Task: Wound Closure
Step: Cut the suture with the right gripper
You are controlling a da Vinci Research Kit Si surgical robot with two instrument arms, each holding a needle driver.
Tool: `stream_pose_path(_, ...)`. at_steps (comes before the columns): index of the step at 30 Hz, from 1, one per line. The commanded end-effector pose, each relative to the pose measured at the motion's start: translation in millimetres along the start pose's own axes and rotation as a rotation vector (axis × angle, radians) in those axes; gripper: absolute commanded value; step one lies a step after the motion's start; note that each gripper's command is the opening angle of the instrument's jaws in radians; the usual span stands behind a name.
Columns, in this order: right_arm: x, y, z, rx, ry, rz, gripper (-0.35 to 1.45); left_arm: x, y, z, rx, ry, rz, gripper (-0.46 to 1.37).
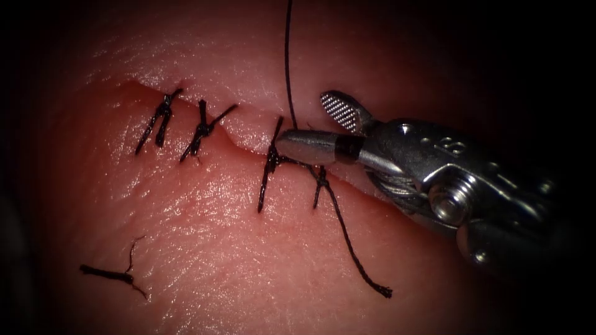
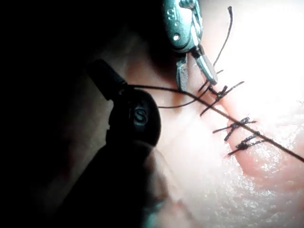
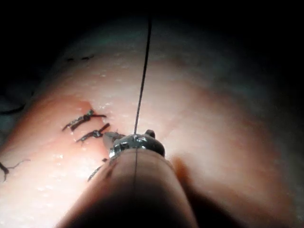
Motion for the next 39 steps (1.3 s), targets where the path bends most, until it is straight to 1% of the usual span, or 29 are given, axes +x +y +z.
stream_pose_path(1,0.0,0.0,0.1,0.007,0.001,-0.007,1.26,0.2,-0.1,0.0,-0.003,0.002,-0.001,-0.35)
stream_pose_path(6,-0.4,0.0,0.5,0.004,0.004,-0.01,1.26,0.9,-0.7,0.2,0.002,0.003,0.004,-0.35)
stream_pose_path(11,-0.9,-0.5,1.6,-0.008,0.011,-0.031,1.34,1.5,-0.8,0.3,0.005,0.002,0.006,-0.35)
stream_pose_path(15,-1.0,-0.8,2.4,-0.005,0.016,-0.048,1.32,2.0,-1.0,0.3,0.005,0.001,0.004,-0.35)
stream_pose_path(18,-1.2,-1.1,3.0,-0.011,0.019,-0.067,1.35,2.5,-1.2,0.4,0.01,0.003,0.006,-0.35)
stream_pose_path(22,-1.2,-1.2,3.2,-0.013,0.021,-0.084,1.35,3.1,-1.5,0.4,0.016,0.001,0.007,-0.35)
stream_pose_path(25,-1.1,-1.1,3.3,-0.014,0.022,-0.102,1.33,3.5,-1.8,0.6,0.02,0.005,0.01,-0.35)
stream_pose_path(33,-1.0,-0.7,3.6,-0.019,0.044,-0.159,1.29,3.4,-1.7,0.8,0.018,0.008,0.01,-0.35)
stream_pose_path(36,-0.9,-0.6,3.7,-0.014,0.066,-0.168,1.19,3.5,-1.7,0.8,0.019,0.007,0.01,-0.35)
stream_pose_path(39,-1.0,-0.4,3.9,-0.015,0.082,-0.174,1.16,3.6,-1.8,0.8,0.018,0.007,0.009,-0.35)
